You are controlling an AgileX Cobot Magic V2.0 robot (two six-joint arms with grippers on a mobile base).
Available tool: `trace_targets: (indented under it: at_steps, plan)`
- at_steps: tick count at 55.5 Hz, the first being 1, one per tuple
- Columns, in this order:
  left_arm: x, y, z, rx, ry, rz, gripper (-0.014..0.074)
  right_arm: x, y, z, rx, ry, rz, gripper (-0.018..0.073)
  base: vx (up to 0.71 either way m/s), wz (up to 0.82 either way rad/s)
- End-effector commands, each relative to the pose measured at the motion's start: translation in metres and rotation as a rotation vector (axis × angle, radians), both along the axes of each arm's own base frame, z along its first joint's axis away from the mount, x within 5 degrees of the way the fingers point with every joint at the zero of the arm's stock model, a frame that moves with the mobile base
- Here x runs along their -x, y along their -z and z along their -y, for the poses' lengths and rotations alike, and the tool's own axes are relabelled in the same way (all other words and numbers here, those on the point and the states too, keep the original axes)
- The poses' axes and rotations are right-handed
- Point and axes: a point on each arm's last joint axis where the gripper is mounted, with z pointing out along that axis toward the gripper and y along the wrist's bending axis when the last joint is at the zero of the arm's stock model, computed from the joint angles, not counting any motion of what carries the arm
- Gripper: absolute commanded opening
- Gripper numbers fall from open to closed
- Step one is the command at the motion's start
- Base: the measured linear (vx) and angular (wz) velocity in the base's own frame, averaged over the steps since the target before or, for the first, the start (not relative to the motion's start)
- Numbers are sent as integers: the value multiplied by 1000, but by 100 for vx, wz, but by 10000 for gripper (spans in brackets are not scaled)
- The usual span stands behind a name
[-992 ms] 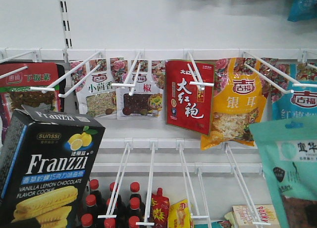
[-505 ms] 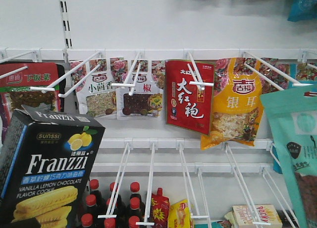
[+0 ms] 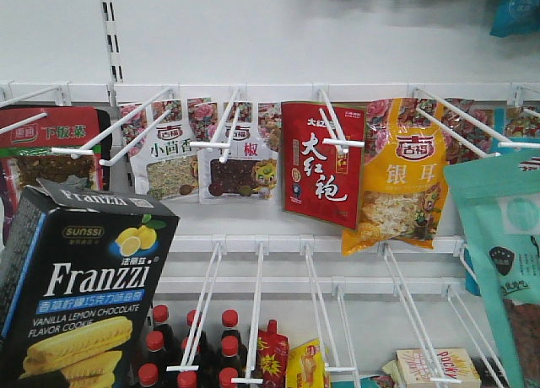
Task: Pick snacks and fruit into basket
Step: 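Draw the held teal bag back away from the shelf with the right gripper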
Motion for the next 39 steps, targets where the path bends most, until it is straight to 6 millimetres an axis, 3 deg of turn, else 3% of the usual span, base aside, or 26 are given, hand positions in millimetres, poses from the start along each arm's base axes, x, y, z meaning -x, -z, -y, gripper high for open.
trace_targets:
  at_steps: [1,39]
  plan:
    - [1,-20,0,87,-2,100,40,0,-17,0,-28,-12,120,-7,0,0]
    - [1,-20,0,87,-2,100,40,0,-17,0,-28,-11,120,-7,-1,-2]
